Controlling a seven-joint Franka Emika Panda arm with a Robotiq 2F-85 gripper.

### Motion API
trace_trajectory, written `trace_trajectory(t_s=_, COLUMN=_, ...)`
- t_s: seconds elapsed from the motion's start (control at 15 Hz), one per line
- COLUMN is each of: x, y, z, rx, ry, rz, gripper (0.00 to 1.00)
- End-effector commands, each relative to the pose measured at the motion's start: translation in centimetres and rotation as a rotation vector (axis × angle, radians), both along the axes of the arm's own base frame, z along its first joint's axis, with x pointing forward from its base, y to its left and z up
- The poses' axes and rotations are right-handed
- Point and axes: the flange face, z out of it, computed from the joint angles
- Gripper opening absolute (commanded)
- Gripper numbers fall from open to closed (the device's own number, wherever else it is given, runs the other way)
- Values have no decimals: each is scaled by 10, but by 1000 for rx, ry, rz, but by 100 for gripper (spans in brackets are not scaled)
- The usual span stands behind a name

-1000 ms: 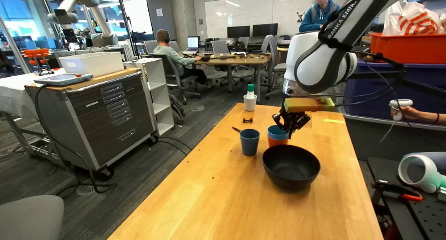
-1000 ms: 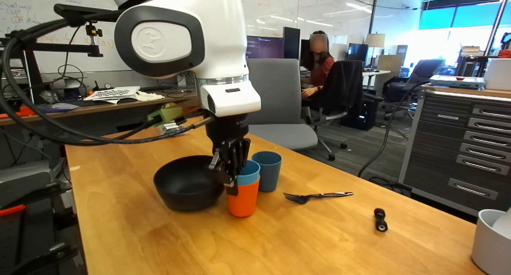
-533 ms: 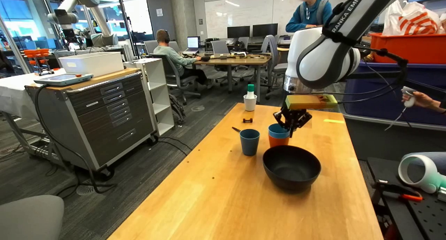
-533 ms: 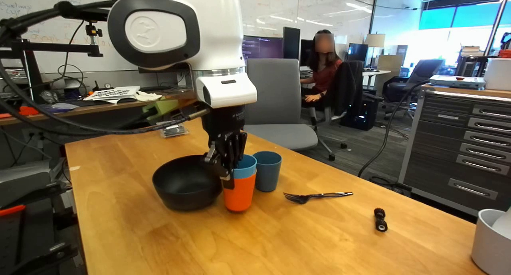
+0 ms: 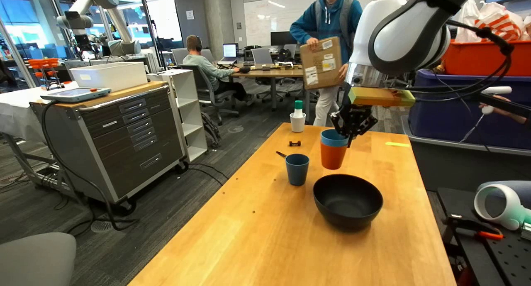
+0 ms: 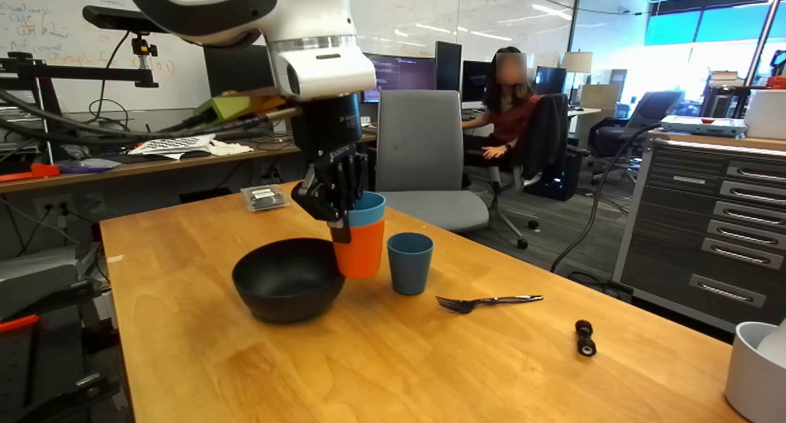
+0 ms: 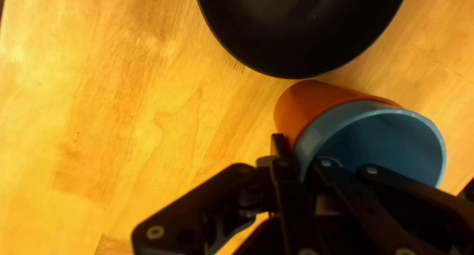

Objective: Stack the three cups and put the in the bowl, then pick the fork and put it in the cups

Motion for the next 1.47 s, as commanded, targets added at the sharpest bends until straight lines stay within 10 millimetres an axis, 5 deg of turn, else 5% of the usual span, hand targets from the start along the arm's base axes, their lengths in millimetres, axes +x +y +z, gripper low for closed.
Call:
trace_trajectory(t_s=0.0, x=-3, y=10, z=40, rx=20, ry=-21, rz=14, gripper=2)
trace_trajectory(t_s=0.33, x=19, y=17, z=76, rx=36, ry=-72, rz=22, gripper=2)
trace_trajectory(t_s=0.73, x=55, y=24, z=93, rx=28, ry=-98, rz=16, gripper=2)
trace_trajectory(t_s=1.4, x=102, y=11, z=67, rx=21, ry=-83, rz=-22, gripper=2)
